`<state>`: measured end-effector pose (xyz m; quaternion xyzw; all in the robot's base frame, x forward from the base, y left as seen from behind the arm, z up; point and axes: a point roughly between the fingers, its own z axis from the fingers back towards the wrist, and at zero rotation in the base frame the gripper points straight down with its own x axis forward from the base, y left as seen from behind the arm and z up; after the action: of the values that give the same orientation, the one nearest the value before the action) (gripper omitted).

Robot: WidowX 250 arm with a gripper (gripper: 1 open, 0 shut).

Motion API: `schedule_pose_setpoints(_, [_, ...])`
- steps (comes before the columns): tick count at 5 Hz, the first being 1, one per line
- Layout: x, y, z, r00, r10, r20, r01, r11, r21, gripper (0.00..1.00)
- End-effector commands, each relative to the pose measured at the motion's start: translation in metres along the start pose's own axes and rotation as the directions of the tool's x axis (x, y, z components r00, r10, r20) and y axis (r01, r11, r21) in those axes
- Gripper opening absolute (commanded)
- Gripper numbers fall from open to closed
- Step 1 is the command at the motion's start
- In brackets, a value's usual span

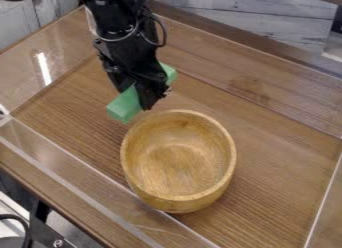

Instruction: Remove the green block from inside the brown bowl and put it on the table

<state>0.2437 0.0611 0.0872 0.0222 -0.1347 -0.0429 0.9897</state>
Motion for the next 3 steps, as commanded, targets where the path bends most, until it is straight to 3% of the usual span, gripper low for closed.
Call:
schedule_pose_setpoints(1, [0.0047,0.0061,0.0012,1.000,0.009,0.024,-0.010,1.000,0.016,0.00])
schedule_pose_setpoints(3, [0.0079,0.0107,-0.0055,0.999,0.014,0.029,-0.015,1.000,0.025,0.00])
